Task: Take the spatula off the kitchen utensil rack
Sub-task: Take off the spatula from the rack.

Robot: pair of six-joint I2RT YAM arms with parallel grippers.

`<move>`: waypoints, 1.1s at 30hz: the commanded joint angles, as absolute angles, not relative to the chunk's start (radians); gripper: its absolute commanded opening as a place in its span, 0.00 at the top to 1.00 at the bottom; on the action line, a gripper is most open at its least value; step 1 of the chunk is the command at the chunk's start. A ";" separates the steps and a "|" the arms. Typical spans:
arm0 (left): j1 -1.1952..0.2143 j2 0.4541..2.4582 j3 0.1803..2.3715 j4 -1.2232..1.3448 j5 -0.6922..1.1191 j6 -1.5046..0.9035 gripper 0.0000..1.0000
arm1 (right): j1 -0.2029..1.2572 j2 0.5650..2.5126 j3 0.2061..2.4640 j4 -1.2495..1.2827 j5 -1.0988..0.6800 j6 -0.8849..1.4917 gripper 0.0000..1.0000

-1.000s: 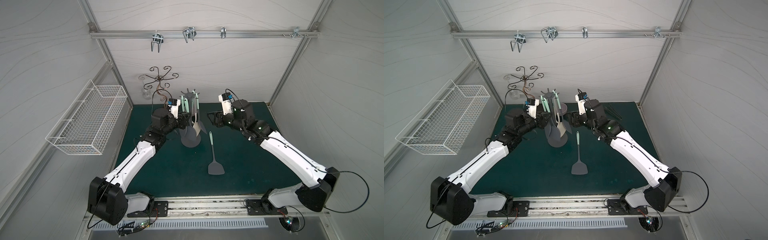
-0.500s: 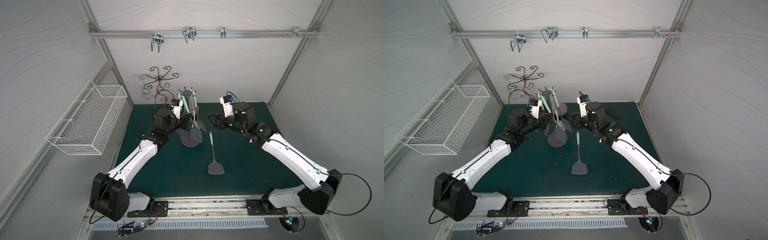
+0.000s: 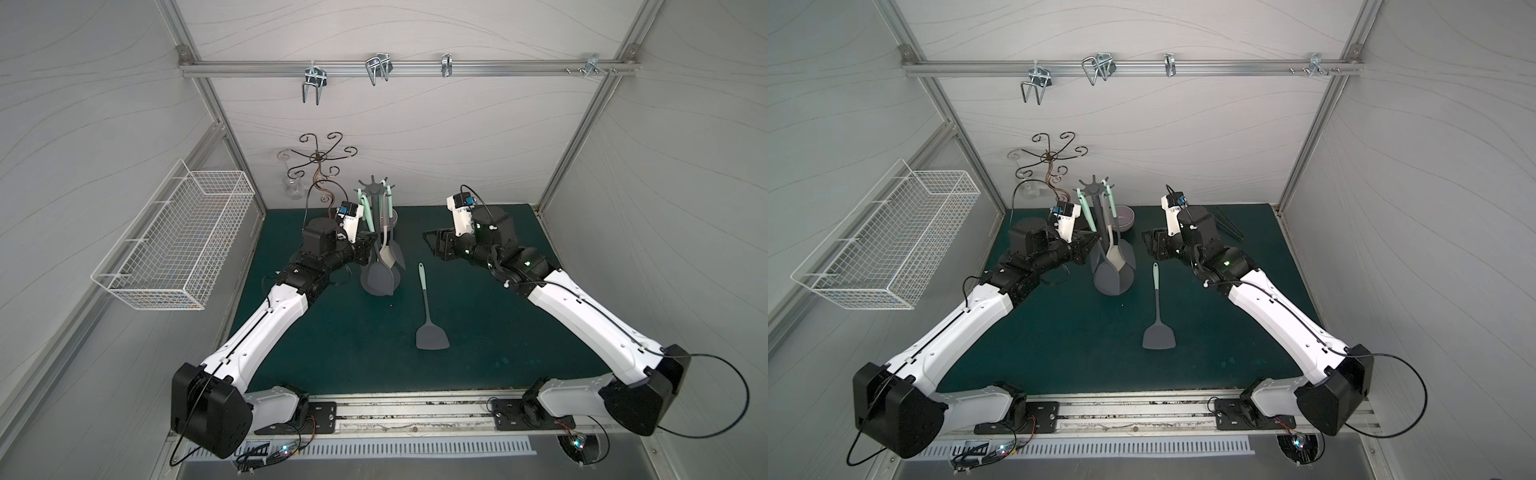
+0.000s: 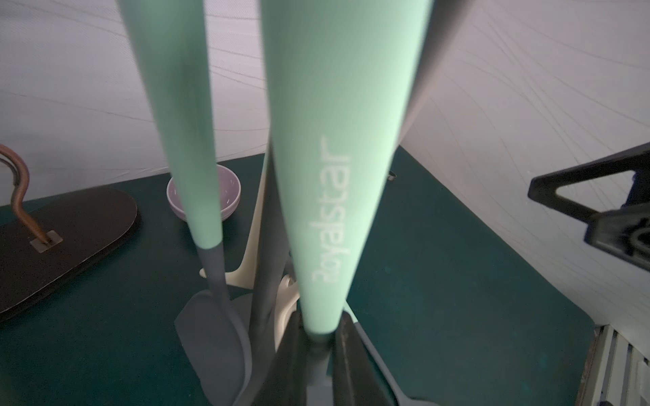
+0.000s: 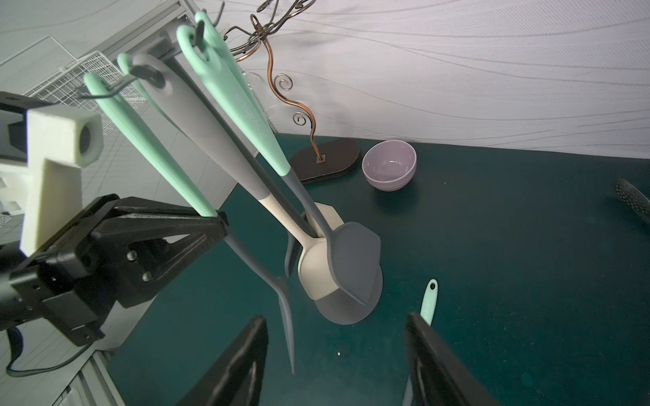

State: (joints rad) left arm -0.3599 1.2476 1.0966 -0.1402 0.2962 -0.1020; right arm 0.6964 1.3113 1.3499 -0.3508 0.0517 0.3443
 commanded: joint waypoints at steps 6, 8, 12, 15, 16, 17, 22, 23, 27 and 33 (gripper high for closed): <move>-0.357 1.187 1.172 -0.231 0.267 -0.010 1.00 | 0.681 1.282 1.333 -0.344 0.042 0.358 0.36; -0.357 1.174 1.176 -0.239 0.261 -0.002 1.00 | 0.680 1.282 1.331 -0.346 0.040 0.358 0.36; -0.358 1.162 1.196 -0.258 0.259 0.007 1.00 | 0.680 1.282 1.324 -0.348 0.033 0.364 0.36; -0.357 1.160 1.208 -0.267 0.264 0.008 1.00 | 0.680 1.281 1.320 -0.350 0.030 0.367 0.36; -0.357 1.159 1.212 -0.276 0.265 0.010 1.00 | 0.680 1.280 1.319 -0.354 0.030 0.367 0.36; -0.357 1.157 1.216 -0.283 0.265 0.011 1.00 | 0.680 1.279 1.319 -0.355 0.028 0.367 0.36; -0.357 1.127 1.216 -0.308 0.265 0.010 1.00 | 0.671 1.274 1.321 -0.376 0.016 0.367 0.36; -0.357 1.119 1.216 -0.315 0.264 0.009 1.00 | 0.668 1.273 1.322 -0.384 0.011 0.365 0.36; -0.357 1.084 1.219 -0.367 0.259 0.016 1.00 | 0.650 1.257 1.315 -0.436 0.001 0.350 0.36; -0.357 1.014 1.214 -0.452 0.282 0.001 1.00 | 0.608 1.176 1.241 -0.498 -0.014 0.341 0.35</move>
State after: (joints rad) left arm -0.3599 1.0531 1.1656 -0.4374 0.2649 0.0044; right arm 0.6258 1.2259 1.2701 -0.4393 0.0036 0.3481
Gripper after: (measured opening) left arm 0.135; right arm 0.653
